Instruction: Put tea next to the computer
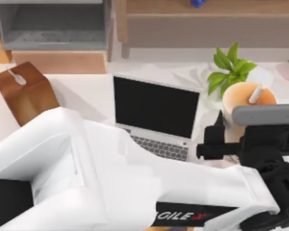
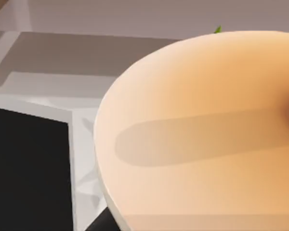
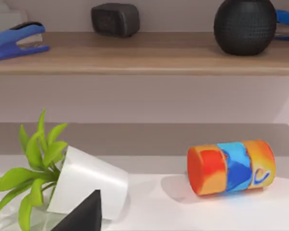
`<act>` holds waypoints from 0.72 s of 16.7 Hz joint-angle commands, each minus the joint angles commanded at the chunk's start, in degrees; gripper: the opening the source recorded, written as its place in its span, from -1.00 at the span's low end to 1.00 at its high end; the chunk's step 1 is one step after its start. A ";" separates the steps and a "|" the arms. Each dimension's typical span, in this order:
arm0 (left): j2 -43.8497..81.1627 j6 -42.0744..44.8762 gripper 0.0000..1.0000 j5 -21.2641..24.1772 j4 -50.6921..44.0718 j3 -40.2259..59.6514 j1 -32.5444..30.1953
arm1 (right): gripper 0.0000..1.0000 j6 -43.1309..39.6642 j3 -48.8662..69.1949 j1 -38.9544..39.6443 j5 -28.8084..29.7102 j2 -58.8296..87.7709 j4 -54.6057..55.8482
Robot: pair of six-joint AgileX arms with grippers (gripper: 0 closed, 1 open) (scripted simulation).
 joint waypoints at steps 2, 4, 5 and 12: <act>0.13 0.05 -1.00 -0.21 0.92 -0.10 0.01 | 1.00 0.00 0.00 0.00 0.00 0.00 0.00; 0.33 0.04 -1.00 -0.35 1.63 -0.52 0.03 | 1.00 0.00 0.00 0.00 0.00 0.00 0.00; 0.54 0.03 -1.00 -0.36 1.86 -0.86 0.05 | 1.00 0.00 0.00 0.00 0.00 0.00 0.00; 1.98 -0.01 -1.00 0.02 1.89 -2.47 0.10 | 1.00 0.00 0.00 0.00 0.00 0.00 0.00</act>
